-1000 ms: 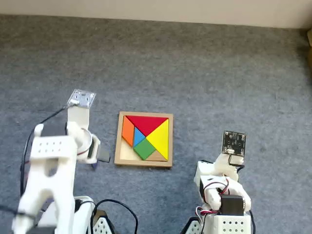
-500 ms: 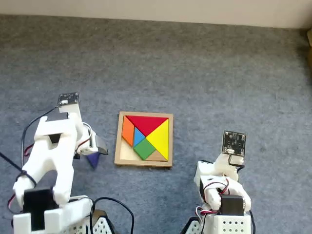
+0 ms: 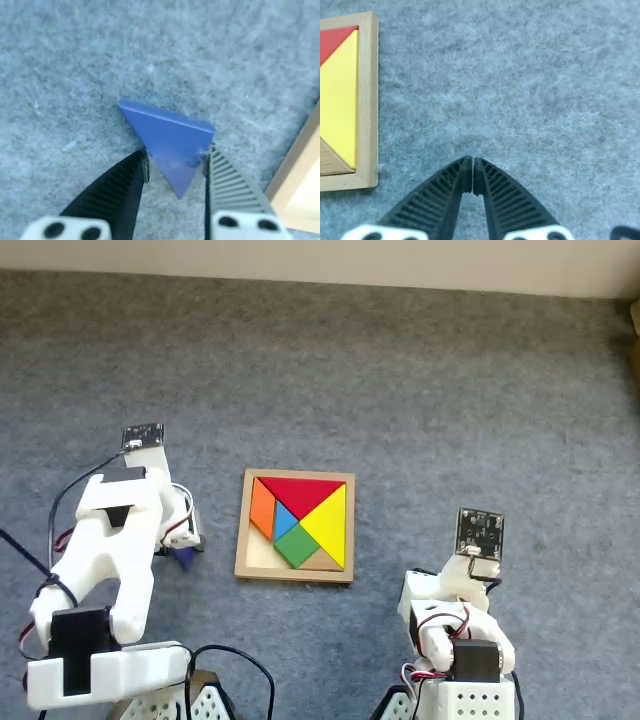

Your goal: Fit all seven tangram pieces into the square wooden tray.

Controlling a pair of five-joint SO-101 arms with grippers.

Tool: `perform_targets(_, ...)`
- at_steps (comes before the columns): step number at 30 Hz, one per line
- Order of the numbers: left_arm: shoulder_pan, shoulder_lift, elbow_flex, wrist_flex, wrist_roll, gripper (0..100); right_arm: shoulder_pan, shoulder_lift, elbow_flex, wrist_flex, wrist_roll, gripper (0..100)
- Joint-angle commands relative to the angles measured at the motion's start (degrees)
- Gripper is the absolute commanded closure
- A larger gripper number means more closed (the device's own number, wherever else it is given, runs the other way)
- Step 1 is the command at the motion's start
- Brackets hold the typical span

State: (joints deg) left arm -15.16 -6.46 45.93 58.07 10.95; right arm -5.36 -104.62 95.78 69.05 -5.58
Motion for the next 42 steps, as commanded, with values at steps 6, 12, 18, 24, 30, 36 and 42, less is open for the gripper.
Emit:
perform_targets(6, 0.8, 0.0, -2.3, -0.5, -2.9, 85, 0.6, -0.7, 6.8, 0.2, -0.4, 97.4)
perform_targets(12, 0.8, -0.1, -2.3, -0.4, -3.3, 85, 0.6, -0.7, 6.8, 0.2, -0.4, 97.4)
perform_targets(18, 1.8, -0.7, -1.2, -0.8, -3.3, 85, 0.6, -0.7, 6.8, 0.2, -0.4, 97.4)
perform_targets(24, 2.3, -0.7, -1.2, -0.7, -5.9, 85, 0.6, -0.7, 6.8, 0.2, -0.4, 97.4)
perform_targets(30, 2.4, -0.7, -1.2, -0.5, -6.1, 85, 0.6, -0.7, 6.8, 0.2, -0.4, 97.4)
perform_targets(36, 2.4, -7.1, 2.5, -2.1, -6.2, 85, 0.6, -0.7, 6.8, 0.2, -0.4, 97.4)
perform_targets(42, 2.5, -17.1, 9.7, -5.3, -9.1, 85, 0.6, -0.7, 6.8, 0.2, -0.4, 97.4)
